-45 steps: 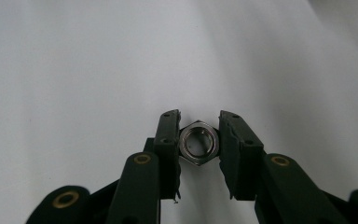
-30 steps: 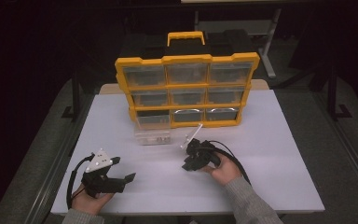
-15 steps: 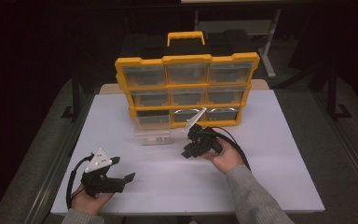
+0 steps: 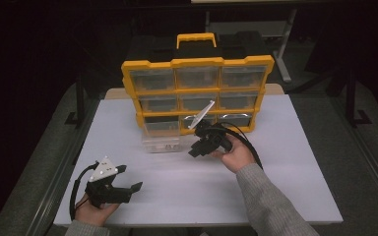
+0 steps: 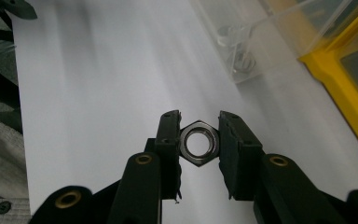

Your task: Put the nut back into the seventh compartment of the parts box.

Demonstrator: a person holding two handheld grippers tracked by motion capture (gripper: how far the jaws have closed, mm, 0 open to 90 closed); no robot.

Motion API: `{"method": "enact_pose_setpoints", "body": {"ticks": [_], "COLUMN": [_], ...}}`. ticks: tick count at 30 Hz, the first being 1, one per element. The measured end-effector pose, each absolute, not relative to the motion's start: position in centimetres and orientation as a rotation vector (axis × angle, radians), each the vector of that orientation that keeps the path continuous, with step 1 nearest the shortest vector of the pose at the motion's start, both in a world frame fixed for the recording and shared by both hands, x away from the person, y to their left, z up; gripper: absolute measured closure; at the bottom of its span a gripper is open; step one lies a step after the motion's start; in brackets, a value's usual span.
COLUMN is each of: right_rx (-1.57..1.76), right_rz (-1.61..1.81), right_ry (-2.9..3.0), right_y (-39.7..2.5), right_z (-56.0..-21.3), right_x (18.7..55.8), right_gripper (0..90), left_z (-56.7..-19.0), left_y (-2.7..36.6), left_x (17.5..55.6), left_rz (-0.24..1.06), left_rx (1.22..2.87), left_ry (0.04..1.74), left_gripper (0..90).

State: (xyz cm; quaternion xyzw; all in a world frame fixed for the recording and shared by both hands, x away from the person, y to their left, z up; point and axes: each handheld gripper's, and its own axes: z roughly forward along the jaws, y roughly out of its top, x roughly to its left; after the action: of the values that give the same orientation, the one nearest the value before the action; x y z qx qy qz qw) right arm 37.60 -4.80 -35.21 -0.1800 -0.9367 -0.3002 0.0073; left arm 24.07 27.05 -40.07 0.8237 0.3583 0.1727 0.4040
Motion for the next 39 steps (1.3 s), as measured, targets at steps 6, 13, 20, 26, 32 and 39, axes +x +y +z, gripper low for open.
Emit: {"method": "enact_pose_setpoints", "body": {"ticks": [6, 13, 20, 26, 32, 39], "right_rx": [-0.561, -0.532, -0.518, -0.496, -0.478, -0.478], "right_rz": [-0.970, -0.974, -0.994, -0.983, -0.985, -0.989], "right_ry": [-2.941, -2.967, -2.975, -2.998, -3.003, -2.995], "right_y": [-4.6, -3.5, -2.5, -0.7, 1.1, 2.7], "right_z": [-33.5, -31.6, -30.0, -28.8, -28.0, -27.9], "right_x": [38.1, 38.3, 39.1, 39.7, 40.3, 41.0], "right_gripper": [69.2, 69.2, 69.2, 69.2, 69.2, 69.2], "left_z": [-40.0, -40.0, -40.0, -40.1, -40.1, -40.1], "left_y": [27.1, 27.1, 27.1, 27.1, 27.1, 27.1], "left_x": [24.1, 24.1, 24.1, 24.1, 24.1, 24.1], "left_rz": [0.440, 0.439, 0.439, 0.437, 0.435, 0.433], "left_rx": [2.096, 2.096, 2.096, 2.086, 2.086, 2.084], "left_ry": [0.896, 0.897, 0.895, 0.898, 0.895, 0.895], "left_gripper": [18.4, 18.4, 18.4, 18.4, 18.4, 18.4]}}
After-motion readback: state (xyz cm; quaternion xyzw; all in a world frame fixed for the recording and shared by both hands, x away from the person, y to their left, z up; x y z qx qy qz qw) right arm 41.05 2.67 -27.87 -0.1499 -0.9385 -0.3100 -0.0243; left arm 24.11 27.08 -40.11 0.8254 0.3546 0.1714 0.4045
